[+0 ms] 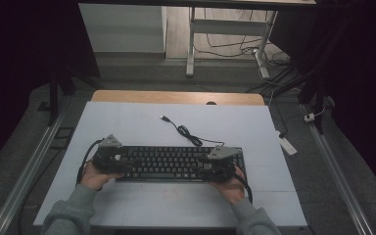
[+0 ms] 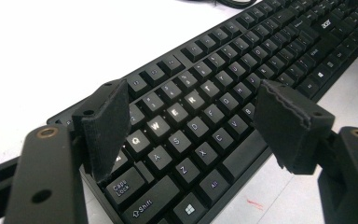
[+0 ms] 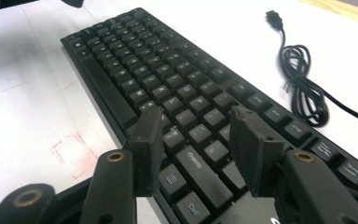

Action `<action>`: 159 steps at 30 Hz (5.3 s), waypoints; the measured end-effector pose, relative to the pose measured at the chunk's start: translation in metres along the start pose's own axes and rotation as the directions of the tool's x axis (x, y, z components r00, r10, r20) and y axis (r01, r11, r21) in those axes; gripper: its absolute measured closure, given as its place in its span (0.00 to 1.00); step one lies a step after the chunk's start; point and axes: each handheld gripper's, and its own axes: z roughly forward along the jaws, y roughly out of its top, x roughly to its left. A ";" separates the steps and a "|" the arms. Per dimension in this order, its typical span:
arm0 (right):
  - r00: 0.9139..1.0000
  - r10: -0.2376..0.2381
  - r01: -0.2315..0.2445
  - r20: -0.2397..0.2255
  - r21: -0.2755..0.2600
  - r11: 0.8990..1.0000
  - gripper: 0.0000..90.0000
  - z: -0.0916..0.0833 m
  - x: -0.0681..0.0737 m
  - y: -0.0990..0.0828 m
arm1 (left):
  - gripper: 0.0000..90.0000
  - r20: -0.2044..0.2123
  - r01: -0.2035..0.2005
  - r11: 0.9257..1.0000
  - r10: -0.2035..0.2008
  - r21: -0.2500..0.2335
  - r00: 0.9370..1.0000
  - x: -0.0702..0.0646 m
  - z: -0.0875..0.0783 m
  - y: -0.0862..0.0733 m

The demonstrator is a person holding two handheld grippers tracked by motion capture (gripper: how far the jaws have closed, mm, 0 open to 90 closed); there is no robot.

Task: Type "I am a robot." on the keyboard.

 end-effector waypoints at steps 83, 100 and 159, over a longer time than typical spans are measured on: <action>0.994 -0.079 0.085 -0.077 0.067 0.994 0.96 0.073 0.030 0.031 | 0.29 0.001 -0.031 0.999 0.031 0.026 1.000 -0.004 0.004 -0.001; 1.000 -0.015 0.015 0.027 0.003 1.000 0.69 0.012 0.003 0.009 | 0.29 -0.007 -0.032 0.999 0.032 0.018 0.999 -0.004 0.003 -0.001; 0.994 0.025 -0.026 0.103 0.010 1.000 0.65 -0.030 -0.018 -0.025 | 0.99 0.118 -0.232 0.967 0.219 0.108 0.969 -0.049 0.040 -0.011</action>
